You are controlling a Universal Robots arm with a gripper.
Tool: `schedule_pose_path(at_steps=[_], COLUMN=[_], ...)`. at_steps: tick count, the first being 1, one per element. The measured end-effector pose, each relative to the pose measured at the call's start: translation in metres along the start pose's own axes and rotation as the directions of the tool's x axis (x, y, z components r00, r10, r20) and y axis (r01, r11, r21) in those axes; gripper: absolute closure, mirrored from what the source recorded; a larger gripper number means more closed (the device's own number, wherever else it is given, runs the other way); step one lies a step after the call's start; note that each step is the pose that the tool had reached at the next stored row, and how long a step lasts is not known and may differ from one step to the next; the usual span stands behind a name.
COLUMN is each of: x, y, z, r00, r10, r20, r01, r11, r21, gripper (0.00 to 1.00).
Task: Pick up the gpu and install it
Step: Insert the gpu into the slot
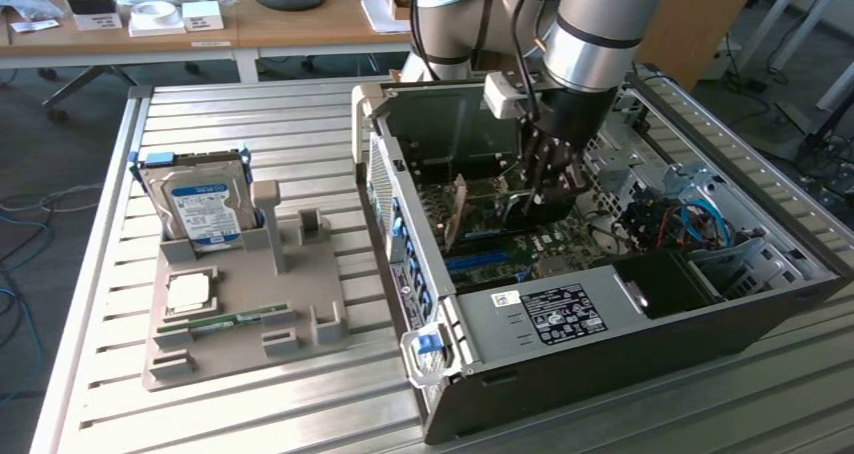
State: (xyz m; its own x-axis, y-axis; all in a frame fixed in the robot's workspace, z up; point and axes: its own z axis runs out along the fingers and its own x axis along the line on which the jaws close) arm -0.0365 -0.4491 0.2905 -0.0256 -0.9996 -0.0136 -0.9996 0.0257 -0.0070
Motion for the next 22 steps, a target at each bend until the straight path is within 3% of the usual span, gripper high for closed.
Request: schedule_pose_path(at_steps=[6,11,22], x=[0.0,0.001,0.008], y=[0.0062,0.0129,0.0196], z=[0.0046,0.0075,0.0094], r00=[1.0,1.0,1.0], r10=[-0.001,-0.006,-0.006], r20=[-0.0002,0.0002,0.0002], r01=[0.001,0.006,0.006], r11=[1.0,1.0,1.0], r21=[0.0017,0.007,0.0071], gripper=[0.73,0.73,0.73])
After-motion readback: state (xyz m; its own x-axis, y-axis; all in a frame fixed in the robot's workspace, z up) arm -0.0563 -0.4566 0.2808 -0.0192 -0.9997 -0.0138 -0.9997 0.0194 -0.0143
